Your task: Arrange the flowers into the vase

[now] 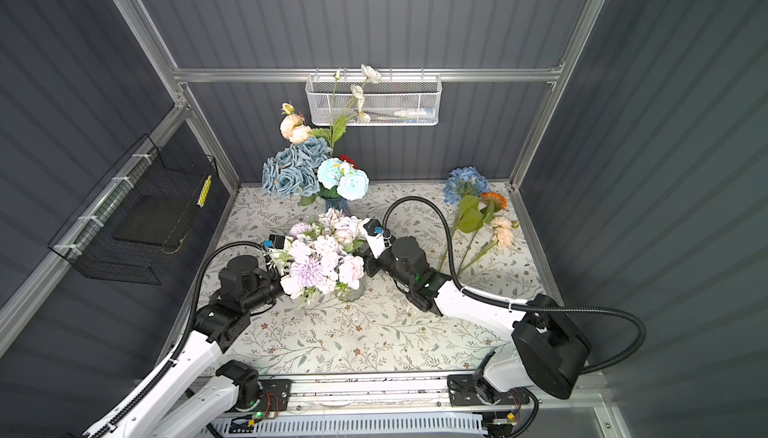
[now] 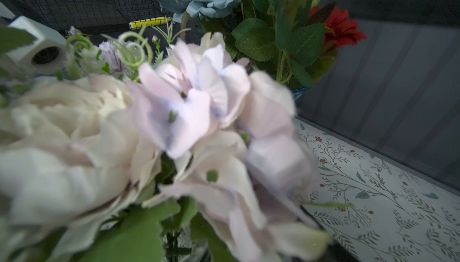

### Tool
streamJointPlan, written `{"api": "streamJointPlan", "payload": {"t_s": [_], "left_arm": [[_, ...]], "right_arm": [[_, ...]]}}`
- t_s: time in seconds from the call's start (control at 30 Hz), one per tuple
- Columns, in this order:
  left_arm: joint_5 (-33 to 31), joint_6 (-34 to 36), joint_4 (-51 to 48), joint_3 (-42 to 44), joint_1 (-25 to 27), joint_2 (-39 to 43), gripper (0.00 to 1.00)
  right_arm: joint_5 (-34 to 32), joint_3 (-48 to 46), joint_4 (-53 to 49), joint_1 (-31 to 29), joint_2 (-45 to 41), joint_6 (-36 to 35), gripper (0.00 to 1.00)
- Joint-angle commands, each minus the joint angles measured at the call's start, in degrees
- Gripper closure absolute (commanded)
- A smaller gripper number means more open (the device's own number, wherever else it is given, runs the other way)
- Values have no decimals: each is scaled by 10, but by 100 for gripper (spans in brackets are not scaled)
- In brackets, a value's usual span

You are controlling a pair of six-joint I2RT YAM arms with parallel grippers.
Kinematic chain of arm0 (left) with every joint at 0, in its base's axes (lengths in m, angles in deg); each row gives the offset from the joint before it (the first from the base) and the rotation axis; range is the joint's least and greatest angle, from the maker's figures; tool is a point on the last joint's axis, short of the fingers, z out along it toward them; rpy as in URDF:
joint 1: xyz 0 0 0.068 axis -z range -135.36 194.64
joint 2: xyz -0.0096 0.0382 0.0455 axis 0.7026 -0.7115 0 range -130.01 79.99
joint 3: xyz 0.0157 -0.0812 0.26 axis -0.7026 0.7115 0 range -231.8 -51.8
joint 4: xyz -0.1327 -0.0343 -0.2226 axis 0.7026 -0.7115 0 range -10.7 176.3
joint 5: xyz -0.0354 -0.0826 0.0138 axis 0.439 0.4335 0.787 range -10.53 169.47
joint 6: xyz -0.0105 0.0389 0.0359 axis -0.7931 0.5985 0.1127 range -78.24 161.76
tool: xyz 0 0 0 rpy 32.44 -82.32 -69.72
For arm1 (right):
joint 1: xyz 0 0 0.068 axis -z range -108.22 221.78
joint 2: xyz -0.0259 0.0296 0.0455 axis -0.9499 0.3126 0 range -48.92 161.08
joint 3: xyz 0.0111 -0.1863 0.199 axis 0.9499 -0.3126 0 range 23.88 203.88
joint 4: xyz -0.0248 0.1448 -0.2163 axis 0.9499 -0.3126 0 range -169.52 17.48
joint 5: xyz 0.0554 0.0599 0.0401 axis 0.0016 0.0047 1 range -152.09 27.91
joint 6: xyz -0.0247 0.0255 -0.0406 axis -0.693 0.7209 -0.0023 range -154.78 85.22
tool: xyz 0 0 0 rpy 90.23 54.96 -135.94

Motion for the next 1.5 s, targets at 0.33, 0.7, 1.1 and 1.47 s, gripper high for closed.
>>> {"api": "streamJointPlan", "payload": {"t_s": [0.33,0.7,1.1,1.47], "left_arm": [[-121,-35,-55,-55,4,-31,1],[-188,-29,-162,-131,3,-96,0],[-300,-11,-273,-191,0,-132,1],[-270,-32,-281,-178,-10,-135,0]], "right_arm": [[3,33,97,10,5,-14,29],[60,6,116,27,2,38,33],[10,-39,88,26,-55,45,24],[-38,-46,-118,31,-225,-29,24]]}}
